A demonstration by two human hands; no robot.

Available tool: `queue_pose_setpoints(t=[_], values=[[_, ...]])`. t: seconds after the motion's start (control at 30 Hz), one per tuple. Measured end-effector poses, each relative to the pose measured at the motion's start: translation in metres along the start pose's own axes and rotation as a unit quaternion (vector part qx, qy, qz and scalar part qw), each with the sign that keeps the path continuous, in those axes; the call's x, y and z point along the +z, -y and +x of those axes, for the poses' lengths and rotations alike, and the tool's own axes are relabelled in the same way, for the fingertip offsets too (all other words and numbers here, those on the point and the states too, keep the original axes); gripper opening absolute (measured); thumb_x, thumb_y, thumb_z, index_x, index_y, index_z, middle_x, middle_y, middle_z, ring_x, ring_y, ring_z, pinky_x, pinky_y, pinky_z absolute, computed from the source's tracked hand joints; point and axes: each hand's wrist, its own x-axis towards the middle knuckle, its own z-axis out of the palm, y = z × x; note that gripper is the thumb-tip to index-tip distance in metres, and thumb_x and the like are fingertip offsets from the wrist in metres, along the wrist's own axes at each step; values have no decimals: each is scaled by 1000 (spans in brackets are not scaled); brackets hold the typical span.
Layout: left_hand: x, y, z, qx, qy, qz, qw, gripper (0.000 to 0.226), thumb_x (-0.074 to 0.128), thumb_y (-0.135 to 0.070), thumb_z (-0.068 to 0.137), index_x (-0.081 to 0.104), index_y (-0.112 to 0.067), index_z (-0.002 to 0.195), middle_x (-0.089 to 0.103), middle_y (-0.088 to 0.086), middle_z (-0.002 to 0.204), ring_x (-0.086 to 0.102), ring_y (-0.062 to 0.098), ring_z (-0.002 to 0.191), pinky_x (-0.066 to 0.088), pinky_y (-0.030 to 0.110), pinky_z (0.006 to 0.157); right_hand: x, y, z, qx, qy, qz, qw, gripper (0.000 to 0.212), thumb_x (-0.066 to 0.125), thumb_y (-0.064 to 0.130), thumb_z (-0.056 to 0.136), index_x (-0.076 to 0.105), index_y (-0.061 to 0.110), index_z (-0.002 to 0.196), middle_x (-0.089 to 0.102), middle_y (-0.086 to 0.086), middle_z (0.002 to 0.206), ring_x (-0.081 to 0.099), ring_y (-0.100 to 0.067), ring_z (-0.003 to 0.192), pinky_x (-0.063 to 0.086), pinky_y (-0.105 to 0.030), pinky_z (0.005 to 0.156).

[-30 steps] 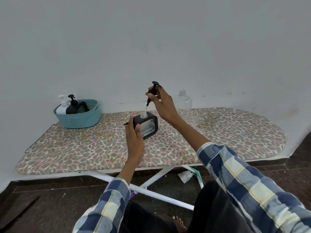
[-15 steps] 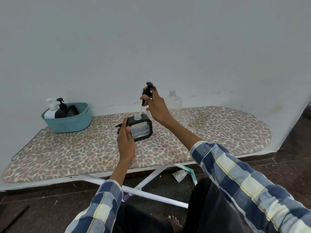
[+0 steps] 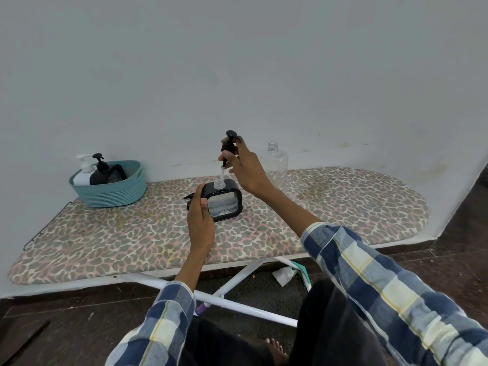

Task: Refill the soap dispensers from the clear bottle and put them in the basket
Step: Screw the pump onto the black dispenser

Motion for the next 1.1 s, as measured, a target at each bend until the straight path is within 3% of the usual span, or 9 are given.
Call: queue_pose_setpoints(t=[0.17,0.33,0.5,0.67,0.77,0.87,1.1], values=[[0,4,0,-4,-1,-2,1000,47,28,-39,116,39,-31,162,46,-1,163,49,19,144,49,40,116,-1,-1,2,-20,-42,30,998,30,47,24,113,47,13,141,75,-7,101,76,-24,83,61,-50,86],[-1,2,-1,-4,-3,-10,1000,47,29,-34,117,38,-29,162,44,1,164,48,17,144,48,31,114,1,-1,1,-24,-19,44,999,28,47,24,113,47,13,139,74,-9,101,75,-27,82,61,-46,83],[0,1,-2,-13,-1,-8,1000,48,29,-38,116,38,-29,162,43,0,165,44,19,149,42,42,122,12,-14,-3,-8,26,-11,1000,32,50,31,109,50,16,138,74,-3,106,74,-23,94,59,-50,91],[0,1,-1,-27,3,-13,1000,50,29,-41,115,38,-29,163,42,0,166,44,22,150,41,50,122,19,-27,-10,17,68,-37,997,41,62,25,106,54,18,146,71,0,127,70,-19,107,53,-30,93],[0,-1,-2,-32,3,-17,999,50,29,-41,115,38,-28,163,44,2,165,45,23,149,43,49,121,24,-39,-14,41,72,-31,996,41,72,17,99,63,15,139,73,-2,127,69,-21,117,56,-40,104],[0,-2,-1,-34,2,-25,999,50,29,-42,115,39,-29,162,45,2,164,46,22,148,44,47,120,29,-42,-15,48,61,-47,996,33,76,15,96,70,10,128,74,-7,125,69,-25,117,56,-47,105],[0,0,0,-36,0,-23,999,48,31,-37,116,40,-27,162,46,3,163,47,20,147,45,45,119,27,-40,-9,53,53,-96,993,32,85,31,89,71,10,109,70,-8,115,69,-26,104,57,-42,94]])
